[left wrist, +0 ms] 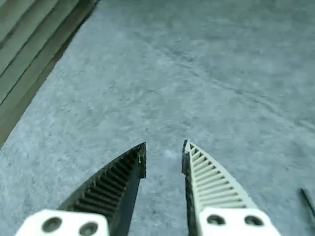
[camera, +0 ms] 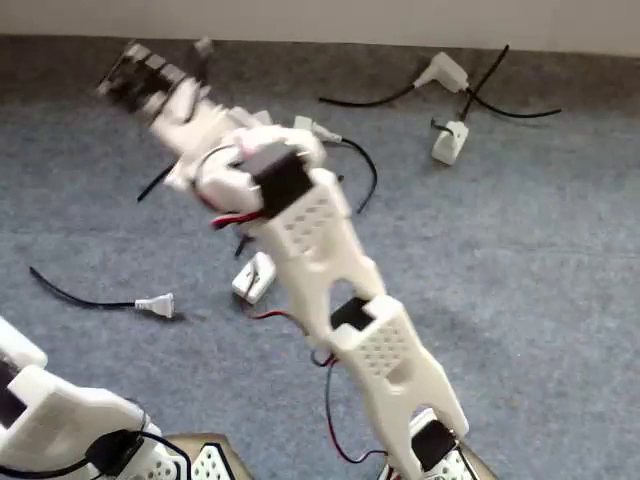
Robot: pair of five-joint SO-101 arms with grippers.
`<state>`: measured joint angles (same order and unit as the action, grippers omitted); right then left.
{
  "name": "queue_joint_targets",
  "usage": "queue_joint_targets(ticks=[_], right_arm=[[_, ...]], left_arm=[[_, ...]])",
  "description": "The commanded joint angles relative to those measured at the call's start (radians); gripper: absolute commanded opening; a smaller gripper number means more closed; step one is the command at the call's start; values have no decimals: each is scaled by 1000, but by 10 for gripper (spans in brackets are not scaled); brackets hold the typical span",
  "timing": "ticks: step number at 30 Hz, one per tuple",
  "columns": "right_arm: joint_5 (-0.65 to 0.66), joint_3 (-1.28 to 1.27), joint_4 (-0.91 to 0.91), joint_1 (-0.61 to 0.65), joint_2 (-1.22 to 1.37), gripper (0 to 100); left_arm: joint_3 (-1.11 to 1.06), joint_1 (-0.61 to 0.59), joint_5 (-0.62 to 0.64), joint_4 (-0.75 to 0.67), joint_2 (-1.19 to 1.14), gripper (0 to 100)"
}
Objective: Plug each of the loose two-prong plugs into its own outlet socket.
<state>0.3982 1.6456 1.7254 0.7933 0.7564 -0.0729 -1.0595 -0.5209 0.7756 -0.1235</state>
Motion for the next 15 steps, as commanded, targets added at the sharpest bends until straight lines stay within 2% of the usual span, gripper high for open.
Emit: queue_joint_targets(ticks=[1, 8, 15], right_arm=[[-9, 67, 42, -185, -223, 168], [-11, -268, 42, -475, -470, 168], [0, -809, 41, -754, -743, 168]], left_arm=[[105, 153, -121, 206, 30, 133], [114, 372, -508, 480, 31, 133], [99, 452, -922, 724, 31, 133]])
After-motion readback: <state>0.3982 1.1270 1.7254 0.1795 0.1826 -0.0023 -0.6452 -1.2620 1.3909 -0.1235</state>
